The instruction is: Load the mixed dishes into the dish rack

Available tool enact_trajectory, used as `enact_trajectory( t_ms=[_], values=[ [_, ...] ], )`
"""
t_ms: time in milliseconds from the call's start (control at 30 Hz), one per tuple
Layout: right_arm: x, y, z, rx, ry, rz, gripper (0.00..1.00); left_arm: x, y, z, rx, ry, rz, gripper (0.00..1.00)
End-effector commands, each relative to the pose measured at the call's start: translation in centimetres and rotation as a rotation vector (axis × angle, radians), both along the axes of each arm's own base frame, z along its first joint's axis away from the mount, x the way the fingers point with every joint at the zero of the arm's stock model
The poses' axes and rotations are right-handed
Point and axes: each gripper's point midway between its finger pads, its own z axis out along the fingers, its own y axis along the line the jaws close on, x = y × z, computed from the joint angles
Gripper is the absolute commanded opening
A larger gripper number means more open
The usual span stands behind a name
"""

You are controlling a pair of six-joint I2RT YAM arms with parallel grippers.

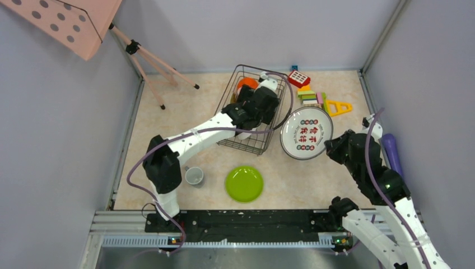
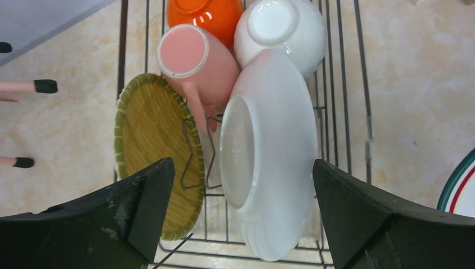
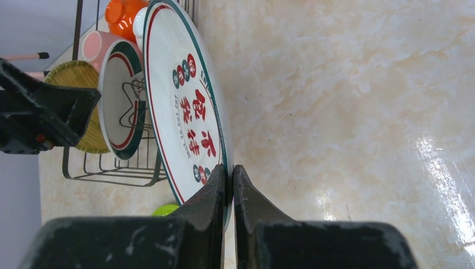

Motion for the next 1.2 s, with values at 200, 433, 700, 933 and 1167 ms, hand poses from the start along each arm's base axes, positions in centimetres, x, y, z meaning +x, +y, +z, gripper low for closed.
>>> enact_trajectory(
  t_ms=[200,433,700,933,1167],
  values=[
    [0.7,-0.2,4.6,0.05,-0.147,-0.021,0.0,2.0,0.9,0.7,0.064,-0.083,0.11,0.94],
    [0.8,0.0,4.4,0.053,-0.143,-0.018,0.0,2.4,2.2,1.2,0.075,-0.087,0.159,0.89],
    [0.9,0.1,4.0,0.055,-0.136,-0.013,0.0,3.8,6.1,1.4,-0.001,-0.044,0.235,0.86],
    [1.1,0.7,3.6,0.064,-0.123,0.007,0.0,4.3,10.1,1.3,-0.085,-0.009,0.308,0.88],
    [1.8,3.0,4.1,0.09,-0.15,0.121,0.0,4.2,11.2,0.7,-0.111,0.017,0.311,0.9]
  ],
)
